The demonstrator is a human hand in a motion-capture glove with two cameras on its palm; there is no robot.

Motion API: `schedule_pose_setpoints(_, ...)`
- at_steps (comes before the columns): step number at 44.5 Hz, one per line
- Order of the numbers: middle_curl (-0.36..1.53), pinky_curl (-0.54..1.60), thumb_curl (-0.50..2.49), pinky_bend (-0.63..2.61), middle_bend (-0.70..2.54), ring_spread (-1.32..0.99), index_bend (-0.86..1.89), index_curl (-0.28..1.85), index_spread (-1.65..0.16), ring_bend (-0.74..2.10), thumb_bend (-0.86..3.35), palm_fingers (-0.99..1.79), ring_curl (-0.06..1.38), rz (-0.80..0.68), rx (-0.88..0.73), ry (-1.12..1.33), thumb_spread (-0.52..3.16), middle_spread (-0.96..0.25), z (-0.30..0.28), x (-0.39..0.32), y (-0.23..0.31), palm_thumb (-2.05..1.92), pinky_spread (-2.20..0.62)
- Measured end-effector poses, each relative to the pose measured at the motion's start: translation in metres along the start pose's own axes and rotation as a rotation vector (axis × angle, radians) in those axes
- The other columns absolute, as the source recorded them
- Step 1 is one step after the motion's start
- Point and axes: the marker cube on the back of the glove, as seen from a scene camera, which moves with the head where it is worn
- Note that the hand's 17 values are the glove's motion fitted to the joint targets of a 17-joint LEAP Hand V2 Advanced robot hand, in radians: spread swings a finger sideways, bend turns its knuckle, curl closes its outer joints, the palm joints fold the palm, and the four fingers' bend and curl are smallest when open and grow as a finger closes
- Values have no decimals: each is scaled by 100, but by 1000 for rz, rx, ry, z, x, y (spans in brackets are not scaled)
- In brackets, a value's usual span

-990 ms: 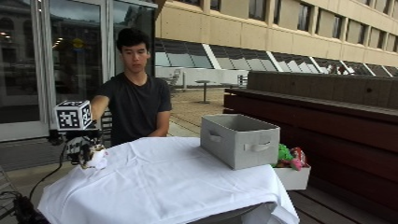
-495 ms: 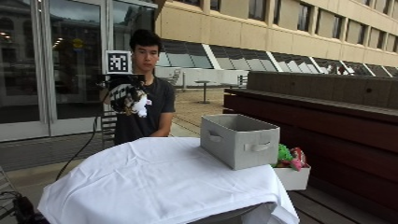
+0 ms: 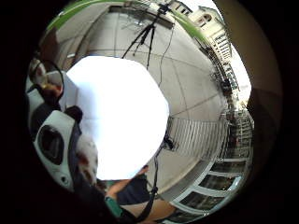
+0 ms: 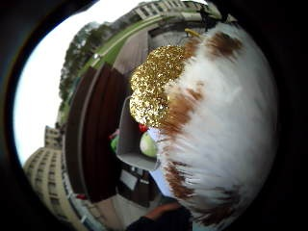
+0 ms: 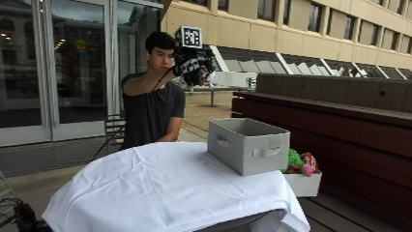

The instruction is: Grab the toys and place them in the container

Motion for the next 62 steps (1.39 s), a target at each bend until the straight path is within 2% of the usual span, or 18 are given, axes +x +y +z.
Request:
schedule_pose_setpoints(18,70,38,98,98,100,-39,6,-2,-39,138,11,92,51,-151,21,-22,63,-39,-23,-175,10,72,-44)
schedule_pose_setpoints(30,70,38,103,99,99,-39,6,-2,-39,138,9,91,50,-180,-21,-20,64,-40,17,-222,11,71,-44)
schedule_pose_setpoints(43,70,39,106,103,95,-39,6,-2,-38,137,5,86,49,-187,-119,37,67,-41,61,-226,-9,69,-44)
schedule_pose_setpoints(47,66,43,100,117,82,-39,0,-3,-36,132,-5,67,47,-204,-170,16,77,-40,79,-217,-20,53,-43)
schedule_pose_setpoints(49,63,46,90,125,71,-33,-1,-1,-35,123,-12,37,45,-210,-186,-4,89,-33,82,-216,-21,37,-38)
schedule_pose_setpoints(50,64,47,88,126,73,-33,0,-1,-35,125,-10,38,47,-213,-187,-10,93,-32,83,-216,-21,34,-38)
schedule_pose_setpoints(51,59,48,83,131,57,-28,3,0,-33,112,-18,1,43,-216,-186,-14,93,-25,83,-217,-19,19,-32)
schedule_pose_setpoints(52,60,51,80,134,56,-25,7,3,-33,113,-16,-3,46,-220,-184,-14,95,-22,82,-218,-16,15,-31)
schedule_pose_setpoints(56,53,46,69,136,44,-17,13,5,-31,93,-15,-19,36,-221,-167,-6,97,-13,79,-213,-9,-6,-22)
schedule_pose_setpoints(62,49,42,57,128,35,-10,15,10,-30,76,-12,-20,28,-200,-152,-17,99,-7,70,-191,1,-14,-14)
